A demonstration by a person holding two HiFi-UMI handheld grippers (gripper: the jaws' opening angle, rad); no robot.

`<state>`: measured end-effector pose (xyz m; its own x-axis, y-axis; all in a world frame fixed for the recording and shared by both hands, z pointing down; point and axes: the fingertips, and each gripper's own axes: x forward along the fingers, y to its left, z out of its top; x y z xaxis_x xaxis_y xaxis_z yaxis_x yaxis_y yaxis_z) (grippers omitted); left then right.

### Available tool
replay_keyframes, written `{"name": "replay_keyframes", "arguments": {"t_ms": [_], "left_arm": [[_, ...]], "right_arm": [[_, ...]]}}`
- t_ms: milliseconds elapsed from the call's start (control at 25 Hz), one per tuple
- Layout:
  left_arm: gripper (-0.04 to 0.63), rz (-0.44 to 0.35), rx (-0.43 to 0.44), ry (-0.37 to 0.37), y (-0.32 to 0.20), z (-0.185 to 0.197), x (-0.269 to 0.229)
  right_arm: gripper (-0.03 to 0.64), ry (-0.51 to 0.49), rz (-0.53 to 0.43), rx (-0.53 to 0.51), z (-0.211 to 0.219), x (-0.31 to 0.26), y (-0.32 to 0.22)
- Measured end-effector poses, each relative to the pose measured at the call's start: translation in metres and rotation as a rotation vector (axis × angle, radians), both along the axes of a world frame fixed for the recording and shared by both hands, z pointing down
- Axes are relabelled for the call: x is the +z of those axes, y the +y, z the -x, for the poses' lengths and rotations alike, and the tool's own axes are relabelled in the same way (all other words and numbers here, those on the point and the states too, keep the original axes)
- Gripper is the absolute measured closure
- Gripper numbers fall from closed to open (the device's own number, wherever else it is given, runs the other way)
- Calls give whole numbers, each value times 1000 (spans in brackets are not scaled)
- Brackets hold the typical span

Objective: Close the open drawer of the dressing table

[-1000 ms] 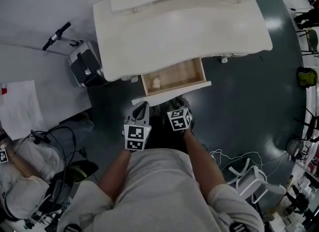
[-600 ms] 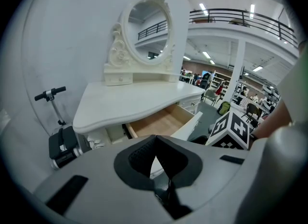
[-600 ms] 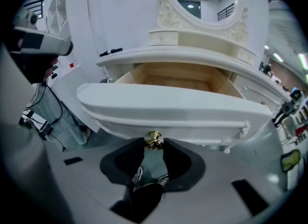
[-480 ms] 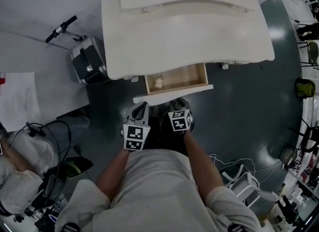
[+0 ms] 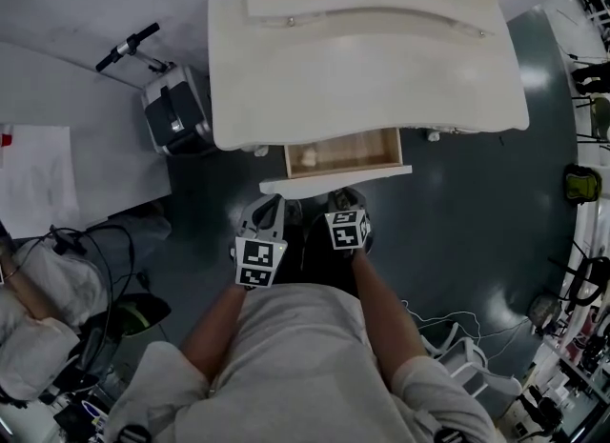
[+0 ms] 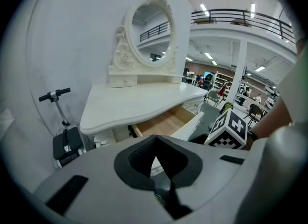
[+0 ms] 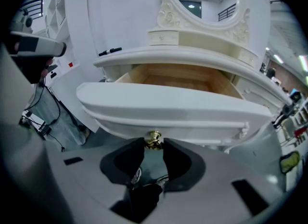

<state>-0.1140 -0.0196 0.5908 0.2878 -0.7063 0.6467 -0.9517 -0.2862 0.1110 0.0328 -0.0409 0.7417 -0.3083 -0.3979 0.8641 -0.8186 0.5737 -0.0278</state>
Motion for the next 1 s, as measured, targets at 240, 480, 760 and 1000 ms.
{"name": "replay_keyframes", "arguments": {"t_ms": [240,480,760,1000], "left_arm": [[588,6,-36,5,-2,10,1],[588,15,-63,7,-2,22,10],[588,11,-96,6,-5,27,6],[588,14,-129,6,-4,33,7]], "right_arm": [[483,6,-2,-15,6,1,-9],[483,12,-3,-24,17,8,-19],[483,17,-2,-44,19,7,-27],[483,23,-7,-64,23,7,-35]]}}
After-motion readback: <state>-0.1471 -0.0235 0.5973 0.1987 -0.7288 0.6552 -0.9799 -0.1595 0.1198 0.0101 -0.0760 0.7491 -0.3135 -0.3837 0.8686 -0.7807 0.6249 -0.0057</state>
